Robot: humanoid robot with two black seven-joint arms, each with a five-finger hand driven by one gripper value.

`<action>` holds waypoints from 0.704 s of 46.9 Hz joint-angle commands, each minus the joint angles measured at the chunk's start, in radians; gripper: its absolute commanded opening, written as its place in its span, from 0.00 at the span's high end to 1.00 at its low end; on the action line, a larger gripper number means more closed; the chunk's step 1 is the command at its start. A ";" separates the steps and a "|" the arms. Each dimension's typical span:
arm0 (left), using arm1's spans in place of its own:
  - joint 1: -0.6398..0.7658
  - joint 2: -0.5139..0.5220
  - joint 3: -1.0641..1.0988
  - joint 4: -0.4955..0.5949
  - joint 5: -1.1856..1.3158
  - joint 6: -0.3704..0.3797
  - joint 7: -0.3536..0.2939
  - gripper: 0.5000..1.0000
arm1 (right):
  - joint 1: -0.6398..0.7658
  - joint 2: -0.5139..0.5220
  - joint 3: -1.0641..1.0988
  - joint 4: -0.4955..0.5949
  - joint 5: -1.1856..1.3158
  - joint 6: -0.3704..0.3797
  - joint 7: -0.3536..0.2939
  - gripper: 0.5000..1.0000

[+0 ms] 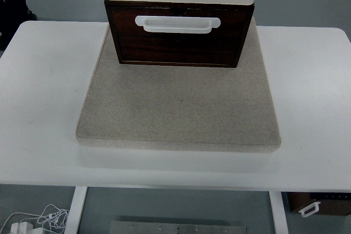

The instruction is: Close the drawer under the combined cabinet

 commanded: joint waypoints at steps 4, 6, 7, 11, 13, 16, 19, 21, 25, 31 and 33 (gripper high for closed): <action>-0.021 -0.012 0.008 0.166 -0.002 -0.018 0.024 0.00 | 0.000 0.000 0.000 0.000 0.000 -0.001 0.000 0.10; -0.021 -0.017 0.008 0.195 -0.003 -0.029 0.031 0.00 | 0.000 0.000 0.000 0.000 0.000 0.001 0.000 0.10; -0.021 -0.022 0.008 0.204 -0.005 -0.037 0.038 0.00 | 0.000 0.000 0.002 0.000 0.000 0.002 0.000 0.10; -0.009 -0.051 0.006 0.238 -0.025 -0.053 0.053 0.00 | 0.000 0.000 0.005 0.001 0.000 0.005 0.000 0.10; -0.001 -0.063 0.006 0.253 -0.043 -0.055 0.058 0.00 | 0.000 0.000 0.003 0.001 0.000 0.005 0.000 0.10; 0.013 -0.080 0.006 0.270 -0.089 -0.064 0.059 0.00 | 0.000 0.000 0.003 0.001 0.000 0.005 0.000 0.10; 0.028 -0.094 0.006 0.278 -0.155 -0.090 0.070 0.00 | 0.000 0.000 0.002 0.001 0.000 0.005 0.000 0.10; 0.042 -0.098 0.006 0.287 -0.216 -0.130 0.102 0.00 | 0.000 0.000 0.000 0.001 0.000 0.005 0.000 0.10; 0.092 -0.138 0.009 0.295 -0.305 -0.191 0.128 0.00 | -0.006 0.000 0.000 0.001 -0.002 0.005 0.000 0.10; 0.146 -0.154 0.008 0.295 -0.336 -0.216 0.128 0.00 | -0.006 0.000 0.000 0.001 -0.002 0.005 0.000 0.10; 0.162 -0.155 0.008 0.296 -0.336 -0.222 0.127 0.00 | -0.006 0.000 0.000 0.001 -0.002 0.007 0.000 0.10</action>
